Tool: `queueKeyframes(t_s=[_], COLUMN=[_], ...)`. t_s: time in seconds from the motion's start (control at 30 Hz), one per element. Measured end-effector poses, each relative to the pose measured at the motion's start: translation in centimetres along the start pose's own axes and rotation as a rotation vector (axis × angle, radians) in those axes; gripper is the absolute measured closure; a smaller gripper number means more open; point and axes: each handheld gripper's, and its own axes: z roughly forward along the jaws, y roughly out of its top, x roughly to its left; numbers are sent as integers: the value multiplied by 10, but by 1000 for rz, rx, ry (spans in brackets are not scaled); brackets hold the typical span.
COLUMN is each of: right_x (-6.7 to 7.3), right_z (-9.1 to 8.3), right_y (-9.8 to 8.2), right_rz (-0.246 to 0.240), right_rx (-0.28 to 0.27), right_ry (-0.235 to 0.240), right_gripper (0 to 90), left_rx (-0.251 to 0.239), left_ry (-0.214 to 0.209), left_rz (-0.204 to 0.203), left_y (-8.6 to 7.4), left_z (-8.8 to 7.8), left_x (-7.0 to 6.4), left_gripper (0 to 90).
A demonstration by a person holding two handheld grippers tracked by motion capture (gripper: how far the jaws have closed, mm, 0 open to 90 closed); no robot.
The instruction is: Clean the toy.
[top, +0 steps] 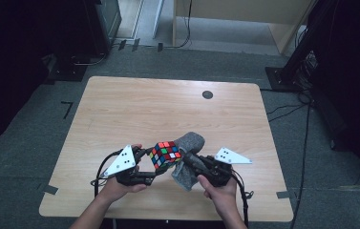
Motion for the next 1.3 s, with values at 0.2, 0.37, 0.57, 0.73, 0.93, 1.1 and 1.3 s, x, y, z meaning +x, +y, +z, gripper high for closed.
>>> queueKeyframes(t_s=[0.2,0.37,0.57,0.73,0.93,1.1,1.3], right_x=[2,0,-7,-1,17,42,12], right_z=[18,2,8,15,35,51,32], right_y=[-16,-5,-12,-15,-29,-36,-33], right_rz=[16,51,96,25,-25,-93,44], right_rx=[85,-50,2,68,110,83,-2], right_ry=[61,59,103,89,127,174,-42], right_gripper=[708,708,705,706,712,722,726], left_rx=[-23,-3,-12,-41,-92,-70,-102], left_ry=[4,-22,27,90,153,150,165], left_rz=[-43,-39,-53,-88,-176,-194,-222], left_y=[1,0,0,0,0,-4,-1], left_z=[-5,-2,-2,-6,1,9,1], left_x=[7,5,8,12,5,0,7], left_gripper=[341,341,340,340,339,340,340])
